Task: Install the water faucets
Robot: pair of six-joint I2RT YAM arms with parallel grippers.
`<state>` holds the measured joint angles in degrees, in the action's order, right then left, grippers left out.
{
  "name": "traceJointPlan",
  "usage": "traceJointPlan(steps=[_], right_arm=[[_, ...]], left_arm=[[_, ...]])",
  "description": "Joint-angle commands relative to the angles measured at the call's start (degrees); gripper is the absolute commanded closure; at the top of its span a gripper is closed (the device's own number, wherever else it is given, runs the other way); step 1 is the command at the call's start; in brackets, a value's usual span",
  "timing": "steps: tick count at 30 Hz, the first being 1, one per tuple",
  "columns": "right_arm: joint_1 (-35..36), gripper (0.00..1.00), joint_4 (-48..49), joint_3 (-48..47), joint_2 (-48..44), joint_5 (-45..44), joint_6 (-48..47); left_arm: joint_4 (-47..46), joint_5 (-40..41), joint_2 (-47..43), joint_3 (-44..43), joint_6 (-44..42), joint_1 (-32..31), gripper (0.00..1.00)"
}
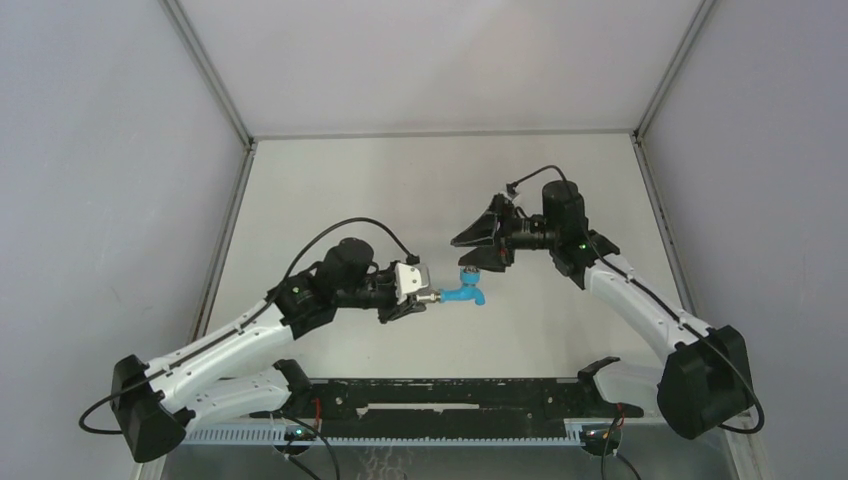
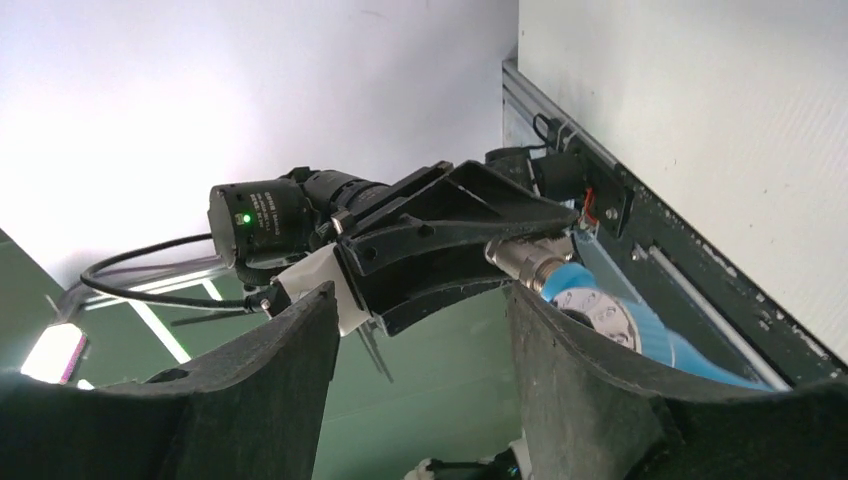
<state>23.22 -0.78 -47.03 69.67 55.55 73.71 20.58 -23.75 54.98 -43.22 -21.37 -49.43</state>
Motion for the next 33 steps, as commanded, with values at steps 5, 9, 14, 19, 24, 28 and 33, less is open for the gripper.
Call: traceJointPlan(steps=[5,9,14,19,24,28,33], right_arm=[[-4.1,0.32,-14.7,-9.1,-14.6,-9.1,-29.4],[-3.0,0.28,-12.7,-5.9,-26.2,-18.8,-47.2],[2.4,0.22,6.4,9.9,-43.6,-29.6,-67.2],[10.4,0.00,6.7,15.1,-51.1,-32.8,-90.5],[18.5,0.00,3.7,14.9,-51.8,-34.7,-105.4],[25.6,0.00,-2.5,12.4,-49.6,-39.3,-115.2],[32.1,0.00,-3.2,10.7,-46.1,-45.1,-122.3]], left_arm=[[0.9,-15.6,-0.8,-10.3,8.6,6.0,1.00],[5.4,-24.4,1.3,-16.5,13.7,10.2,1.00],[13.8,-38.9,8.5,-25.2,22.0,15.7,1.00],[14.3,-38.9,9.3,-26.9,28.7,16.3,1.00],[13.7,-40.5,10.3,-29.1,37.5,17.5,1.00],[10.7,-44.6,12.2,-29.6,48.2,19.0,1.00],[9.6,-49.4,14.4,-29.9,51.4,19.1,1.00]])
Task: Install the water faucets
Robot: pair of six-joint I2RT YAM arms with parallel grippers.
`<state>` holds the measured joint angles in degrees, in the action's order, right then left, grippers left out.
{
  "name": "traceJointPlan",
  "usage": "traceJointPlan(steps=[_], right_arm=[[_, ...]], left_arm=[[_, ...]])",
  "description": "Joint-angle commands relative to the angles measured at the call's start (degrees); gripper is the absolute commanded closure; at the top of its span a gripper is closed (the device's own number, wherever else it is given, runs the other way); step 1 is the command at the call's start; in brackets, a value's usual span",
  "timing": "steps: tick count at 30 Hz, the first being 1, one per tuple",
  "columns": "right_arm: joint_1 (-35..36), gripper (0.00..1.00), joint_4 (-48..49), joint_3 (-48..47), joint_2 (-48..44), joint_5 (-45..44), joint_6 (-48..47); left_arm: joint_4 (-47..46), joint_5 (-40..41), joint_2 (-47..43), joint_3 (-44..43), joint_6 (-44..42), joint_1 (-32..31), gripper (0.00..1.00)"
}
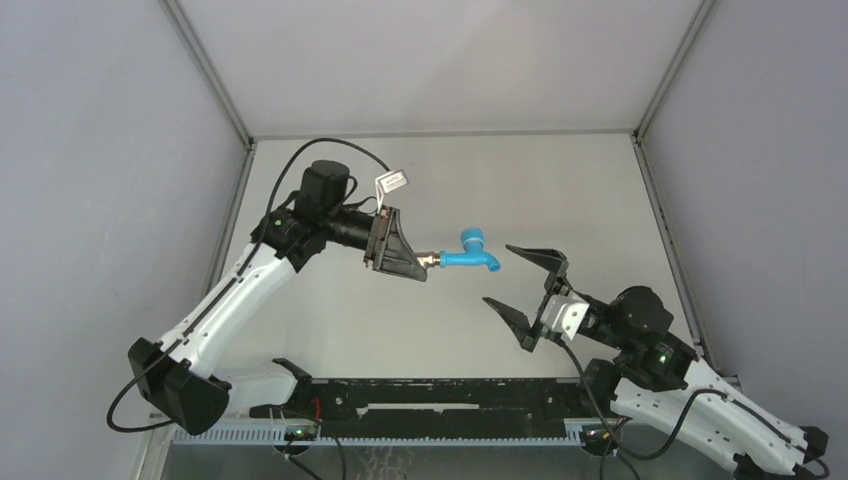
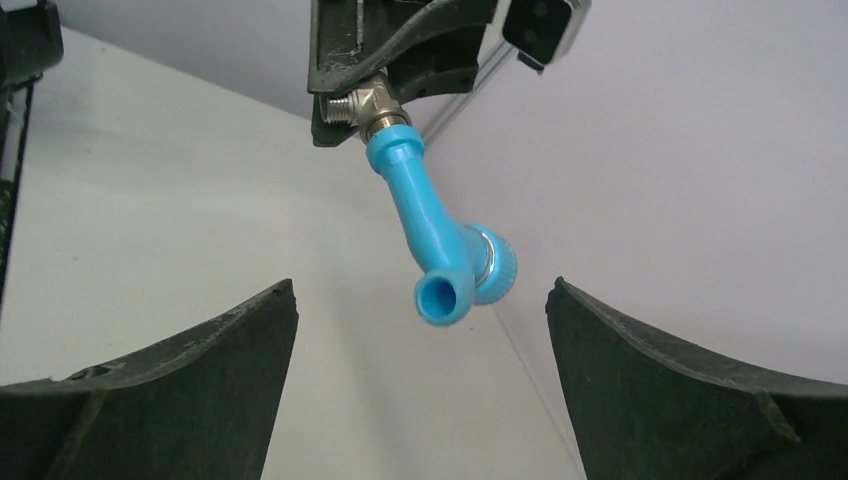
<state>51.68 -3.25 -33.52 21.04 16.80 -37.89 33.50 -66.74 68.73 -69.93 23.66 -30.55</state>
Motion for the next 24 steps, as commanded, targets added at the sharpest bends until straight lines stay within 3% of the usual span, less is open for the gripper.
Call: traceJointPlan(steps=[1,7,13,19,24], right_arm=[[4.6,0.00,-0.5,-2.9,3.5,-7.5,-11.8],[6.2,0.03,0.8,-3.9,9.6,-8.5,-14.6],[5.1,0.20,2.7,-5.0,13.9,-8.1,-13.6],[3.7,0.44,3.5,-5.6,15.7,-5.6,-10.9],[2.5,0.53,2.0,-6.5,16.7,-1.4,-8.0]], left_arm=[[-3.3,-6.3,0.7,-3.2,6.4,0.2,1.00],[-3.7,-6.6,0.2,-3.2,6.4,0.2,1.00],[-3.8,-7.2,-0.4,-1.8,5.2,0.1,1.00],[-3.8,-7.6,-0.8,-0.7,4.4,0.1,1.00],[-3.7,-7.9,-0.6,-0.3,3.9,0.0,1.00]])
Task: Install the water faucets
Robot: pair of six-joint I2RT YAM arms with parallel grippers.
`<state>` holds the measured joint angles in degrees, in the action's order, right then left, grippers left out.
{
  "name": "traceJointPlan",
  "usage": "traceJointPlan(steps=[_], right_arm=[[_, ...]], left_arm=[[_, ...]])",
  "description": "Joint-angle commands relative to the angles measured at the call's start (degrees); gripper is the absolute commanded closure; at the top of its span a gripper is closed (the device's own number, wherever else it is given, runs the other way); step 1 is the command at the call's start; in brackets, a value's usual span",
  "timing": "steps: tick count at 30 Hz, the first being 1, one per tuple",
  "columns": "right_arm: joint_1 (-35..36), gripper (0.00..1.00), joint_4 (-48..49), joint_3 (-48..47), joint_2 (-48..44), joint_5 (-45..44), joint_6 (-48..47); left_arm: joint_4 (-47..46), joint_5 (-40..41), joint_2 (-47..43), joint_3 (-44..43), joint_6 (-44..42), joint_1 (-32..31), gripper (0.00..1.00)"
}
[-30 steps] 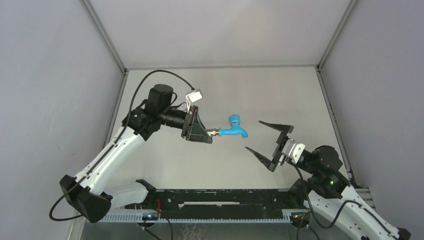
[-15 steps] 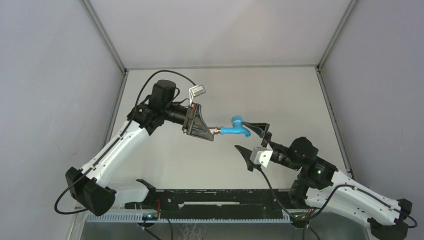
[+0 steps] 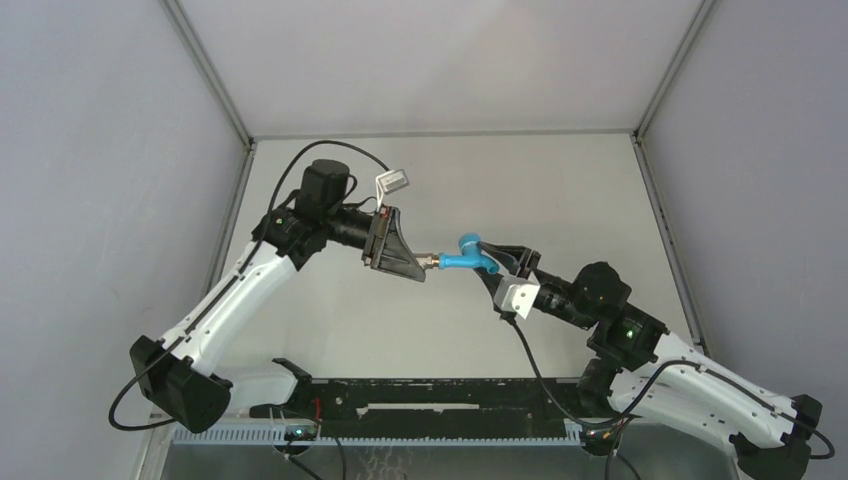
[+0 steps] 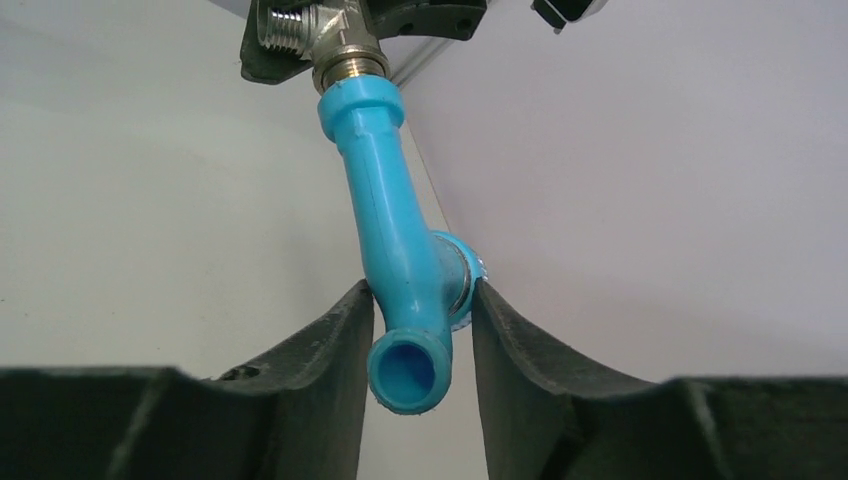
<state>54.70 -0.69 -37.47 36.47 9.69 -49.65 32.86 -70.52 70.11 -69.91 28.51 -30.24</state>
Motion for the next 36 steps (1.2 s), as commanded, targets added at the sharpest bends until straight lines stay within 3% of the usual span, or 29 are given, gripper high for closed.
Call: traceJointPlan(steps=[1,7,9,12,16,20,26,36], right_arm=[[-0.7,0.57,-1.8,-3.1,1.7,6.6,4.4],[-1.8,0.86,-7.8,-6.3,3.4,10.3,8.6],[-2.5,1.00,-9.0,-7.3,4.0,10.5,11.5],[-4.6,1.00,-12.8,-9.7,4.8,14.9,16.4],[-9.2,1.00,-18.4,-14.7,6.9,30.2,25.3],[-15.7,1.00,-19.2,-17.8,9.6,43.7,40.3],[-20.3,1.00,-14.1,-20.7,14.4,53.0,64.5],[-21.9,1.00,21.6,-15.9,26.0,63.6,115.3]], left_arm=[[-2.9,-3.9,-2.0,-0.3,-1.1,-0.3,1.00],[-1.8,-3.4,-1.5,-0.4,-2.8,-0.3,1.00],[-1.6,-3.3,-1.6,-0.6,-3.3,-0.2,1.00],[-0.4,-2.8,-1.8,-1.1,-5.7,-0.3,1.00],[1.1,0.5,-3.7,-1.0,-9.9,-0.4,1.00],[0.2,4.8,-6.0,-0.7,-12.2,-0.6,1.00],[-3.2,14.4,-9.8,1.6,-14.4,-1.1,1.00],[-5.5,40.3,-15.9,7.8,-30.7,-10.6,1.00]])
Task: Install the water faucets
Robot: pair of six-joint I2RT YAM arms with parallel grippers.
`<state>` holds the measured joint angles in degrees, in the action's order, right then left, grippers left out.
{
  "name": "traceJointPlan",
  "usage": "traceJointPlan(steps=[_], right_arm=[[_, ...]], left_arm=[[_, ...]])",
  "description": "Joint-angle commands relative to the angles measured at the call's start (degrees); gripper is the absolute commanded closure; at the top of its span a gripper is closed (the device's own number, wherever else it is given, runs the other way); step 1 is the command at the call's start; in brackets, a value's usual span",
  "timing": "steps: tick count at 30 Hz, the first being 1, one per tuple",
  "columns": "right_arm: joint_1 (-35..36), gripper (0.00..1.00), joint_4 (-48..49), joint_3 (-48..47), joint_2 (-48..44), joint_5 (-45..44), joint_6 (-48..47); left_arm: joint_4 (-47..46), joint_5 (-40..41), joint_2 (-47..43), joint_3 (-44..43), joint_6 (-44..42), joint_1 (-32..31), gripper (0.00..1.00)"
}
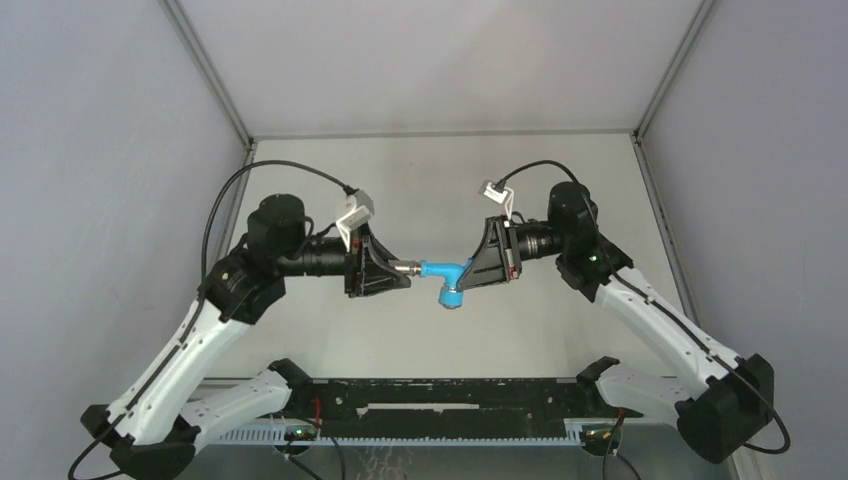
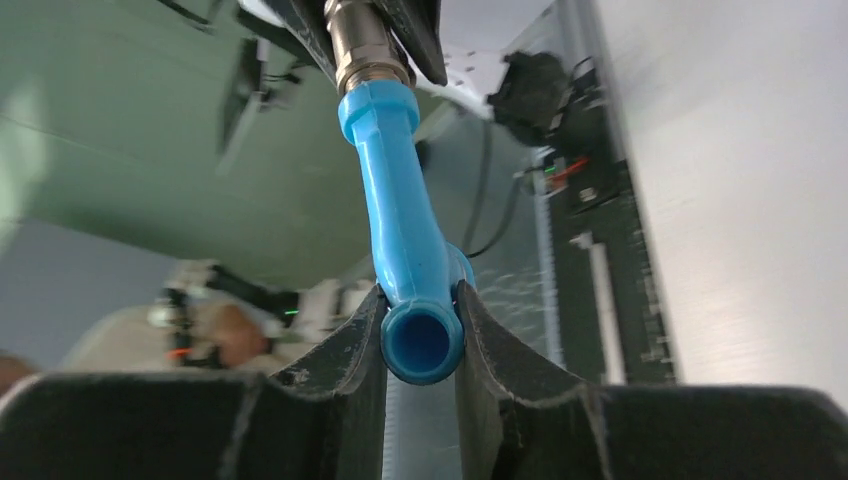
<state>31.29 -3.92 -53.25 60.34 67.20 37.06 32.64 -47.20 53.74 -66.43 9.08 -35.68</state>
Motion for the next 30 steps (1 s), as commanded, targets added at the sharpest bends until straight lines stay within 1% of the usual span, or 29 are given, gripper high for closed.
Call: traceJointPlan(steps=[1,3,6,7,8,9,10,11,12,13,14,15,18,20,22,24,25,28,30], right_arm=[[1.5,1.00,26.9,0.3,2.4,6.3,31.9],[1.0,1.00,29.6,1.6,2.8,5.4,38.8],[-0.9,1.00,37.8,6.7,3.3,2.3,53.4],[-1.4,0.98,41.5,8.2,3.5,1.7,57.0],[-1.9,0.90,44.6,9.7,3.6,1.0,59.9],[-2.2,0.75,46.3,10.6,3.4,0.4,61.1],[-2.4,0.58,46.0,10.9,3.3,0.2,61.1],[-2.6,0.43,45.2,10.9,2.9,-0.1,60.3],[-2.8,0.31,44.1,10.9,2.5,-0.5,59.4],[-2.9,0.23,43.0,10.9,2.0,-1.0,58.4],[-3.0,0.18,41.7,10.9,1.7,-1.4,57.5],[-3.1,0.14,40.5,10.9,1.3,-1.6,56.3],[-3.8,0.09,33.1,10.9,0.6,-2.1,51.3],[-4.9,0.05,25.7,10.6,-1.0,-3.3,45.5],[-6.2,0.01,18.4,9.7,-2.6,-4.2,39.3],[-7.7,0.00,10.5,8.1,-4.1,-4.7,32.0],[-8.6,0.00,6.1,7.0,-4.7,-4.9,26.2],[-11.8,0.00,-7.8,2.9,-5.2,-3.3,13.2],[-14.1,0.00,-12.9,1.1,-5.7,-1.7,6.4]], left_arm=[[-5.5,18.6,-0.1,5.0,-12.4,-5.7,1.00],[-7.4,20.3,-1.4,6.7,-13.3,-5.9,1.00],[-12.0,20.8,-4.5,10.0,-13.2,-5.9,1.00],[-13.0,20.6,-5.0,10.6,-13.0,-5.9,1.00],[-13.4,20.3,-5.3,10.9,-12.9,-5.9,1.00],[-13.4,19.6,-5.4,10.9,-12.9,-5.9,1.00],[-13.3,19.0,-5.3,10.8,-12.8,-5.9,1.00],[-13.2,18.4,-5.2,10.6,-12.2,-5.9,1.00],[-13.3,18.1,-5.2,10.5,-11.8,-5.8,1.00],[-13.5,17.9,-5.1,10.5,-10.9,-5.8,1.00],[-13.9,17.3,-5.2,10.5,-9.8,-5.5,1.00],[-15.2,15.4,-5.2,10.6,-7.2,-4.8,1.00],[-21.2,9.1,-5.3,11.9,0.4,-1.1,1.00],[-23.1,5.6,-4.8,11.5,3.8,1.2,1.00],[-22.2,3.4,-3.8,10.1,5.8,2.7,1.00],[-19.1,2.5,-2.5,7.8,7.4,3.8,1.00],[-17.6,2.1,-1.5,6.7,8.2,4.5,1.00],[-15.5,-2.3,-0.1,4.4,10.6,6.8,1.00],[-12.3,-4.0,1.3,2.3,12.1,8.5,1.00]])
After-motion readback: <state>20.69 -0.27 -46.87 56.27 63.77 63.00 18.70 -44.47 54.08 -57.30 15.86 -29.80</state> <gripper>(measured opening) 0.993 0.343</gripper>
